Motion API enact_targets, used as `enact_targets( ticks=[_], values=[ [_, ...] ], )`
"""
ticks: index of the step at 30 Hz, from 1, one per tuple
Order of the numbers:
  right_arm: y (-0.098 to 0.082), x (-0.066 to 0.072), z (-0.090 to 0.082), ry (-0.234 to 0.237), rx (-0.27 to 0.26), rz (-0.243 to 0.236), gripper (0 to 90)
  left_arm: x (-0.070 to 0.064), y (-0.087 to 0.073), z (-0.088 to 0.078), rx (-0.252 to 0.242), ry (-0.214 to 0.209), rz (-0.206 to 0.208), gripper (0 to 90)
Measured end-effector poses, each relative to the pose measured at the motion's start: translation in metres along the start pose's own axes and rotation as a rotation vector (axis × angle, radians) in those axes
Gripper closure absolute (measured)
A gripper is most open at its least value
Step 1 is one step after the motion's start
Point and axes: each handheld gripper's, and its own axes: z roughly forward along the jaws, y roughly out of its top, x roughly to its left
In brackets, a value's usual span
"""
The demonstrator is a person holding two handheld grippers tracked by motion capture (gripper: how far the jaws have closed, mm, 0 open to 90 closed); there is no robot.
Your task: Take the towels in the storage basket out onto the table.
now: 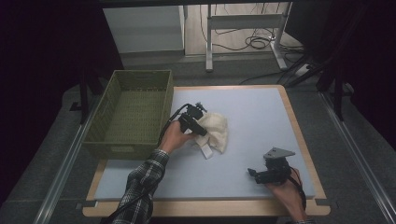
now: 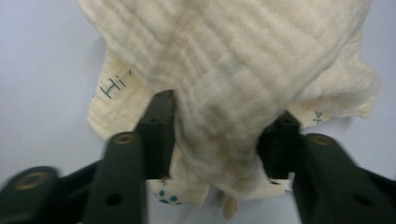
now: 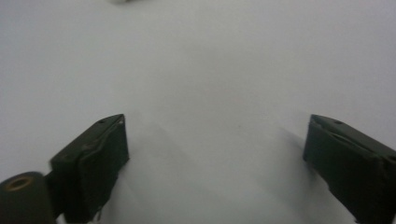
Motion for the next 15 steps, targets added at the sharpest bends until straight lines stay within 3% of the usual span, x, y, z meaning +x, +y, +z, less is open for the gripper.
enact_targets(
  ticks=[2, 4, 8, 15],
  values=[
    [0.001, 0.001, -0.002, 0.001, -0.012, 0.005, 23.4, -0.002, -0.001, -0.006, -0.021, 0.008, 0.011, 39.2],
    [0.004, 0.002, -0.002, 0.017, -0.004, -0.009, 30.8, -0.004, -0.003, -0.011, -0.032, 0.019, 0.023, 36.8],
    [0.016, 0.008, 0.002, 0.088, -0.012, -0.005, 41.1, -0.008, -0.006, -0.02, -0.058, 0.015, 0.026, 32.8],
    [0.048, 0.016, 0.022, 0.169, -0.01, -0.027, 50.6, -0.018, -0.014, -0.025, -0.059, 0.009, 0.051, 36.3]
  ],
)
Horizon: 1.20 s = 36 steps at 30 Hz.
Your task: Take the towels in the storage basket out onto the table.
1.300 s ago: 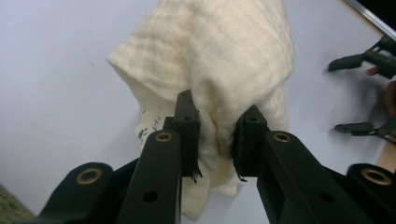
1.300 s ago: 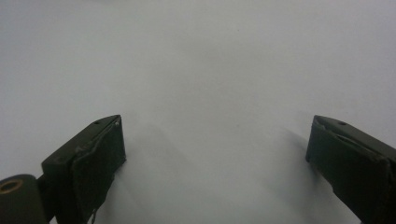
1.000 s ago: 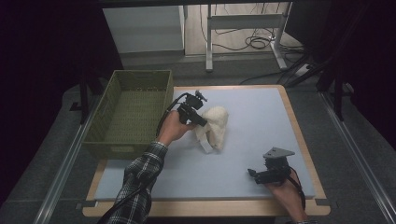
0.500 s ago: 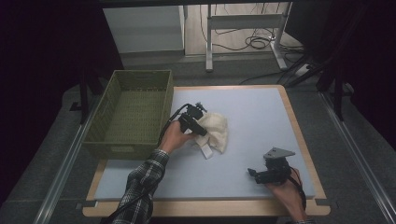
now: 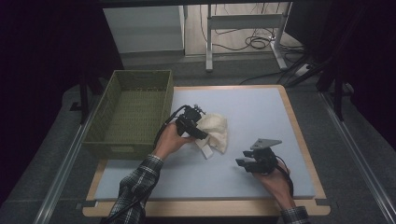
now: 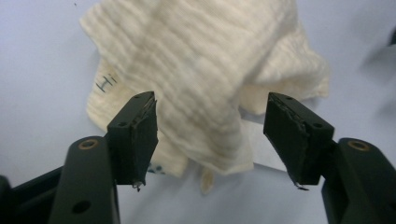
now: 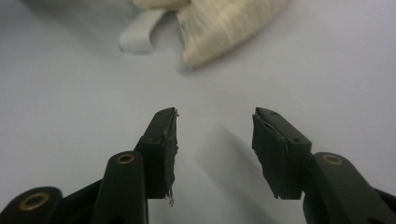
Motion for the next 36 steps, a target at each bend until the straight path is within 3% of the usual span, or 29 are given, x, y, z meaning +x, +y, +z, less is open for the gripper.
enact_targets(
  ticks=[4, 9, 11, 13, 17, 20, 24, 27, 30, 33, 36],
  values=[
    [0.019, 0.003, 0.022, 0.026, 0.003, -0.001, 49.6, -0.003, -0.009, 0.003, 0.003, -0.011, -0.021, 39.4],
    [0.037, 0.002, 0.052, 0.006, 0.028, 0.02, 49.5, -0.004, -0.016, 0.009, -0.001, -0.023, -0.042, 43.9],
    [0.04, 0.002, 0.061, -0.022, 0.045, 0.014, 66.1, -0.005, -0.019, 0.014, 0.008, -0.015, -0.04, 46.3],
    [0.043, 0.002, 0.061, 0.002, 0.048, 0.012, 81.8, -0.006, -0.02, 0.018, 0.018, 0.005, -0.036, 53.2],
    [0.05, 0.001, 0.044, -0.02, 0.038, -0.024, 85.6, -0.007, -0.02, 0.024, 0.03, 0.019, -0.021, 72.4],
    [0.054, -0.004, 0.017, -0.043, 0.016, -0.044, 85.6, -0.008, -0.019, 0.021, 0.001, -0.009, -0.021, 81.7],
    [0.059, -0.015, -0.021, -0.078, -0.005, -0.058, 85.5, -0.013, -0.01, 0.006, -0.089, -0.081, -0.02, 83.5],
    [0.066, -0.022, -0.046, -0.124, -0.019, -0.072, 85.4, -0.02, 0.003, -0.008, -0.157, -0.084, 0.002, 79.9],
    [0.077, -0.028, -0.064, -0.155, -0.051, -0.076, 84.9, -0.025, 0.015, -0.018, -0.19, -0.072, 0.027, 77.7],
    [0.083, -0.028, -0.068, -0.142, -0.057, -0.08, 78.5, -0.026, 0.016, -0.02, -0.178, -0.05, 0.032, 81.3],
    [0.075, -0.028, -0.055, -0.131, -0.021, -0.084, 65.6, -0.022, 0.007, -0.016, -0.137, -0.012, 0.013, 84.4]
  ],
)
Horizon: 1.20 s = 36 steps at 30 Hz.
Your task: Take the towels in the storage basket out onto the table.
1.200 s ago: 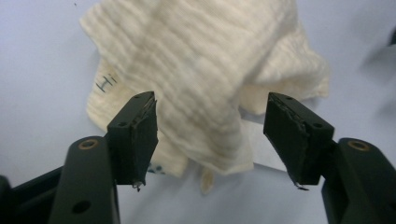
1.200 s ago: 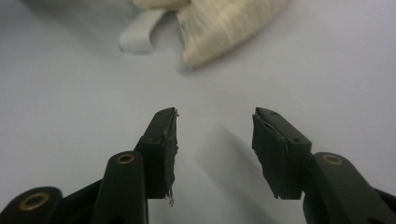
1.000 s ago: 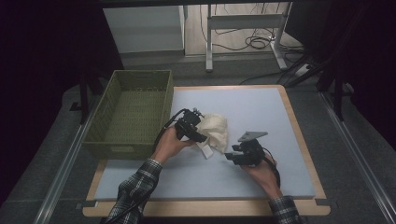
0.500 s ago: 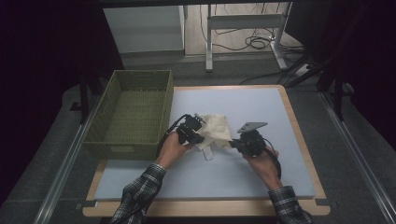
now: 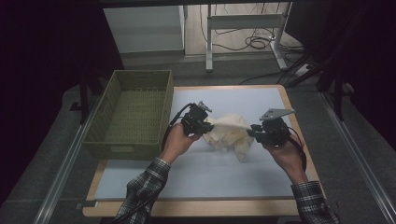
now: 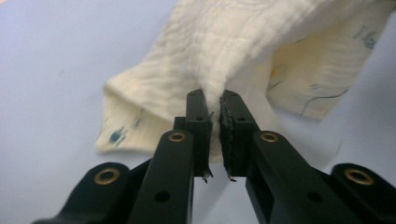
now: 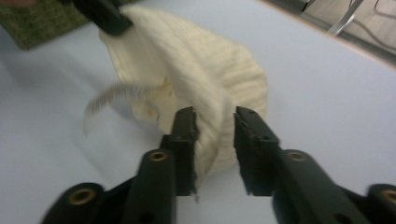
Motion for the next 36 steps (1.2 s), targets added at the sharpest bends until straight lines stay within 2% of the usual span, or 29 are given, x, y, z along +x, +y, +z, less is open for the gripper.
enact_targets(
  ticks=[5, 9, 10, 12, 13, 14, 16, 19, 22, 24, 28, 30, 32, 34, 36],
  values=[
    [-0.029, -0.001, 0.015, 0.051, 0.029, 0.073, 57.3, 0.011, -0.019, 0.007, 0.042, 0.009, -0.04, 84.7],
    [-0.051, 0.002, 0.021, 0.095, 0.047, 0.122, 52.2, 0.014, -0.023, 0.016, 0.058, -0.01, -0.059, 84.8],
    [-0.058, 0.004, 0.025, 0.117, 0.045, 0.141, 52.0, 0.014, -0.023, 0.018, 0.061, -0.014, -0.06, 84.7],
    [-0.067, 0.007, 0.033, 0.13, 0.056, 0.153, 53.2, 0.012, -0.022, 0.022, 0.068, -0.017, -0.056, 84.7],
    [-0.07, 0.008, 0.037, 0.134, 0.064, 0.154, 61.7, 0.011, -0.022, 0.024, 0.071, -0.017, -0.054, 84.8],
    [-0.073, 0.009, 0.04, 0.139, 0.069, 0.147, 74.3, 0.01, -0.022, 0.026, 0.074, -0.018, -0.052, 85.1],
    [-0.076, 0.01, 0.043, 0.123, 0.076, 0.129, 84.7, 0.01, -0.022, 0.027, 0.071, -0.005, -0.046, 85.7],
    [-0.07, 0.003, 0.036, 0.089, 0.066, 0.132, 86.1, 0.013, -0.018, 0.025, 0.055, 0.018, -0.052, 86.4],
    [-0.058, -0.011, 0.021, 0.01, 0.049, 0.114, 86.2, 0.019, -0.012, 0.024, 0.039, 0.043, -0.065, 86.6],
    [-0.049, -0.023, 0.011, -0.035, 0.029, 0.117, 86.2, 0.023, -0.006, 0.022, 0.023, 0.04, -0.071, 86.7],
    [-0.026, -0.041, -0.008, -0.105, -0.017, 0.097, 86.1, 0.019, 0.012, 0.009, -0.025, 0.054, -0.044, 86.7],
    [-0.012, -0.042, -0.022, -0.132, -0.044, 0.074, 86.1, 0.015, 0.018, -0.004, -0.056, 0.056, -0.029, 86.7],
    [-0.003, -0.039, -0.036, -0.138, -0.067, 0.054, 86.0, 0.009, 0.018, -0.017, -0.079, 0.048, -0.019, 86.6],
    [-0.001, -0.032, -0.045, -0.116, -0.075, 0.04, 85.8, 0.002, 0.012, -0.026, -0.082, 0.038, -0.001, 86.4],
    [-0.008, -0.023, -0.05, -0.096, -0.054, 0.013, 85.6, -0.003, 0.0, -0.032, -0.078, 0.016, -0.002, 86.0]
  ],
)
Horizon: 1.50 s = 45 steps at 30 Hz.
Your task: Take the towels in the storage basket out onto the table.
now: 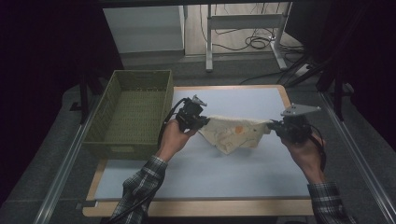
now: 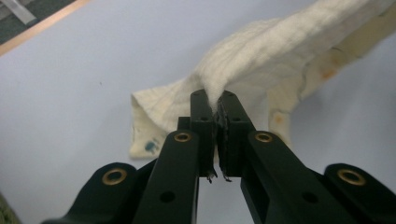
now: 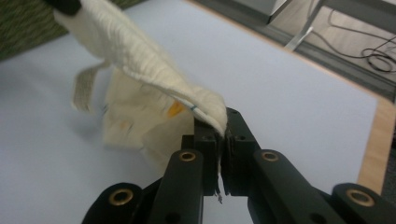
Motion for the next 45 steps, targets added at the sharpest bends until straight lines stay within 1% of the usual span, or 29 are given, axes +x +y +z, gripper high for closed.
enact_targets(
  ticks=[3, 7, 9, 11, 13, 14, 15, 16, 17, 19, 20, 23, 24, 27, 29, 30, 31, 34, 36, 38, 40, 45],
  values=[
    [-0.021, 0.017, -0.003, 0.047, 0.04, -0.022, 85.4, -0.007, -0.023, -0.005, 0.014, -0.052, -0.015, 85.2],
    [-0.053, 0.039, -0.003, 0.115, 0.071, -0.028, 84.9, -0.017, -0.059, -0.002, 0.059, -0.105, -0.027, 84.1],
    [-0.067, 0.048, 0.001, 0.156, 0.083, -0.02, 84.8, -0.023, -0.076, 0.002, 0.093, -0.118, -0.025, 83.8],
    [-0.081, 0.057, 0.007, 0.184, 0.102, -0.014, 84.7, -0.027, -0.092, 0.006, 0.12, -0.135, -0.032, 83.4],
    [-0.093, 0.065, 0.014, 0.218, 0.112, 0.003, 84.1, -0.029, -0.106, 0.008, 0.144, -0.134, -0.041, 82.2],
    [-0.099, 0.068, 0.017, 0.237, 0.123, 0.012, 82.7, -0.029, -0.112, 0.01, 0.161, -0.137, -0.048, 79.9],
    [-0.103, 0.071, 0.02, 0.245, 0.136, 0.018, 79.8, -0.029, -0.116, 0.011, 0.177, -0.137, -0.048, 74.5],
    [-0.107, 0.072, 0.022, 0.252, 0.142, 0.024, 76.0, -0.029, -0.118, 0.011, 0.176, -0.125, -0.048, 65.1],
    [-0.109, 0.072, 0.022, 0.254, 0.146, 0.028, 73.8, -0.028, -0.118, 0.009, 0.173, -0.112, -0.048, 58.1],
    [-0.108, 0.07, 0.016, 0.257, 0.139, 0.04, 70.3, -0.025, -0.112, 0.005, 0.148, -0.099, -0.058, 51.4],
    [-0.105, 0.068, 0.012, 0.256, 0.132, 0.041, 69.3, -0.023, -0.107, 0.002, 0.131, -0.094, -0.06, 50.1],
    [-0.096, 0.061, -0.002, 0.232, 0.119, 0.025, 67.6, -0.021, -0.09, -0.001, 0.104, -0.074, -0.049, 49.3],
    [-0.093, 0.058, -0.006, 0.225, 0.117, 0.018, 67.3, -0.02, -0.083, 0.0, 0.098, -0.068, -0.049, 49.3],
    [-0.086, 0.048, -0.011, 0.202, 0.113, 0.022, 66.8, -0.016, -0.066, 0.008, 0.086, -0.043, -0.042, 49.4],
    [-0.083, 0.04, -0.012, 0.224, 0.103, 0.04, 66.5, -0.013, -0.056, 0.015, 0.081, -0.04, -0.051, 49.6],
    [-0.082, 0.037, -0.014, 0.23, 0.1, 0.047, 66.1, -0.012, -0.052, 0.019, 0.081, -0.031, -0.05, 49.6],
    [-0.082, 0.035, -0.016, 0.225, 0.102, 0.049, 65.6, -0.011, -0.049, 0.023, 0.086, -0.017, -0.042, 49.5],
    [-0.086, 0.032, -0.024, 0.212, 0.103, 0.057, 64.3, -0.007, -0.041, 0.032, 0.089, -0.007, -0.042, 49.4],
    [-0.089, 0.031, -0.028, 0.193, 0.108, 0.057, 63.8, -0.004, -0.037, 0.038, 0.086, 0.013, -0.039, 48.7],
    [-0.088, 0.027, -0.026, 0.181, 0.107, 0.067, 63.9, 0.0, -0.033, 0.043, 0.081, 0.019, -0.047, 48.7],
    [-0.082, 0.022, -0.017, 0.184, 0.097, 0.075, 64.4, 0.005, -0.028, 0.049, 0.086, 0.028, -0.052, 48.7],
    [-0.054, 0.008, 0.022, 0.175, 0.085, 0.076, 65.8, 0.018, -0.016, 0.063, 0.102, 0.049, -0.048, 50.2]
  ],
)
